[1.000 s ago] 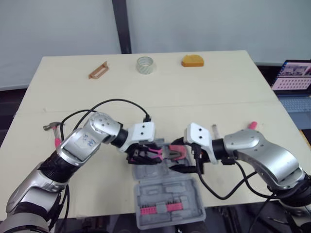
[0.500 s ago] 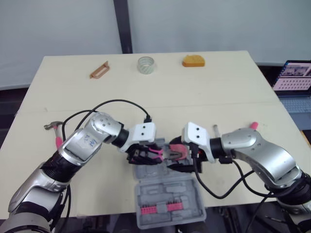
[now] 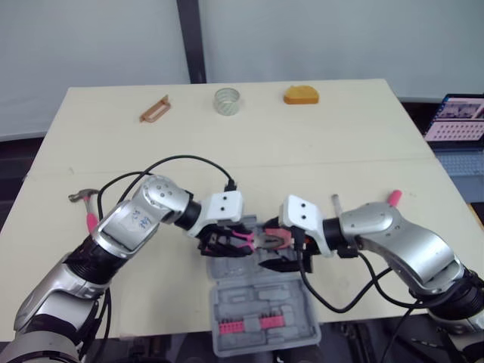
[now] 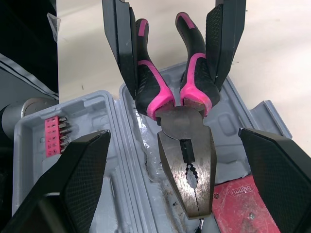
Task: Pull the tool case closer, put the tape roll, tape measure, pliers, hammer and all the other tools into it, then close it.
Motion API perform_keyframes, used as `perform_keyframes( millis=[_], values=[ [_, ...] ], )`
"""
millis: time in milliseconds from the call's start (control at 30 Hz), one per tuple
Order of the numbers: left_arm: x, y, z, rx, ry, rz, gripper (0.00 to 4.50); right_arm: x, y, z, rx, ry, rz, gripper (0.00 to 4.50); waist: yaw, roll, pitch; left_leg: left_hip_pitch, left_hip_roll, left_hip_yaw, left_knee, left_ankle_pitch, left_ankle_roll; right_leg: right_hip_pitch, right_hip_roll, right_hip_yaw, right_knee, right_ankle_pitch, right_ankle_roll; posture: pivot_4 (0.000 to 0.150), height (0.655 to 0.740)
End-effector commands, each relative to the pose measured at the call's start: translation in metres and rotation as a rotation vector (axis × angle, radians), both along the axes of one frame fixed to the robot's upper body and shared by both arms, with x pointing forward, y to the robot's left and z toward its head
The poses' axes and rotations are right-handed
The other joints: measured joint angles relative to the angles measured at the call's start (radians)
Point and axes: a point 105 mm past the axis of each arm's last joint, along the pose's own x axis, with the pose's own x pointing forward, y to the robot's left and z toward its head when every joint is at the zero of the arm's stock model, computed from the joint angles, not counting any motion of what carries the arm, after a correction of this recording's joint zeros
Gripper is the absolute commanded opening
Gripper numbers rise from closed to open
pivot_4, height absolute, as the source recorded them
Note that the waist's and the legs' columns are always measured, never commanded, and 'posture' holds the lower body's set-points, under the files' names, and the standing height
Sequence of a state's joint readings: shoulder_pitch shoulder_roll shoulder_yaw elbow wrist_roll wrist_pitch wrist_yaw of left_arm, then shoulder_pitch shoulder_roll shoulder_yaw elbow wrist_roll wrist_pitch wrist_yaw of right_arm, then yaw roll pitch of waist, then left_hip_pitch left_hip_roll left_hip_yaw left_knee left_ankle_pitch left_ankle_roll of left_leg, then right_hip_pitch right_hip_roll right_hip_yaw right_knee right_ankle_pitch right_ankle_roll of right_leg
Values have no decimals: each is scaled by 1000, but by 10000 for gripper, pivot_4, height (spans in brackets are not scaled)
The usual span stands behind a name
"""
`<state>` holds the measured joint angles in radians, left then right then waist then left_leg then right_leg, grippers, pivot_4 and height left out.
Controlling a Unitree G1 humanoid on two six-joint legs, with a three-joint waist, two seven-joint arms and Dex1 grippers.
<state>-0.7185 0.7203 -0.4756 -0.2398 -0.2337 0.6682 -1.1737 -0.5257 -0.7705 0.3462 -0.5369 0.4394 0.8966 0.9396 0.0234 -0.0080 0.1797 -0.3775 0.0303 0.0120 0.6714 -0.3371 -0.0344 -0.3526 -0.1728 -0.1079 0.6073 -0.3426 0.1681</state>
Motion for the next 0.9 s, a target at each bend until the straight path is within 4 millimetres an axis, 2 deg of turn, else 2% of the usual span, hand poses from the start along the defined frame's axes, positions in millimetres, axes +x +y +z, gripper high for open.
perform_keyframes(
  millis=[33, 67, 167, 200, 267, 500, 800, 867, 900],
  values=[
    [-3, -4, 10, -25, -32, -31, 23180, -1, 3, 5, 12, -19, 10, 39733, 0, 0, 0, 0, 0, 0, 0, 0, 0, 0, 0, 0, 0, 0, 0, 1500, 7400],
    [-3, -4, 10, -25, -31, -31, 23180, -1, 3, 5, 12, -19, 12, 37712, 0, 0, 0, 0, 0, 0, 0, 0, 0, 0, 0, 0, 0, 0, 0, 1500, 7400],
    [-3, -6, 11, -29, -32, -31, 23180, -1, 3, 5, 11, -16, 16, 23935, 0, 0, 0, -1, 0, 0, 1, 0, 0, -1, 0, 0, 1, 0, 0, 1500, 7400],
    [-3, -6, 11, -31, -32, -32, 23180, -1, 3, 5, 11, -15, 18, 17980, 0, 0, 0, -1, 0, 0, 1, 0, 0, -1, 0, 0, 1, 0, 0, 1500, 7400],
    [-3, -7, 11, -33, -31, -32, 23180, -2, 3, 5, 10, -13, 20, 9479, 0, 0, 0, -1, 0, 0, 2, 0, 0, -1, 0, 0, 1, 0, 0, 1500, 7400],
    [-3, -8, 13, -49, -26, -33, 23180, -2, 4, 5, 10, -8, 24, 9560, 0, 0, 0, -9, 0, -1, 7, 0, 0, -8, 0, 0, 4, 0, 0, 1500, 7400],
    [1, -7, 12, -69, -32, -6, 23180, -3, 2, 5, 11, -4, 18, 9560, 0, 0, 0, -10, 0, -1, 8, 0, 0, -8, 0, 0, 5, 0, 0, 1500, 7400],
    [4, -6, 12, -67, -31, 10, 33030, -3, 2, 5, 12, -4, 18, 9560, 0, 0, 0, -10, 0, -1, 8, 0, 0, -8, 0, 0, 5, 0, 0, 1500, 7400],
    [4, -5, 12, -66, -30, 13, 36522, -3, 2, 5, 13, -4, 18, 9560, 0, 0, 0, -10, 0, -1, 9, 0, 0, -8, 0, 0, 5, 0, 0, 1500, 7400]
  ],
)
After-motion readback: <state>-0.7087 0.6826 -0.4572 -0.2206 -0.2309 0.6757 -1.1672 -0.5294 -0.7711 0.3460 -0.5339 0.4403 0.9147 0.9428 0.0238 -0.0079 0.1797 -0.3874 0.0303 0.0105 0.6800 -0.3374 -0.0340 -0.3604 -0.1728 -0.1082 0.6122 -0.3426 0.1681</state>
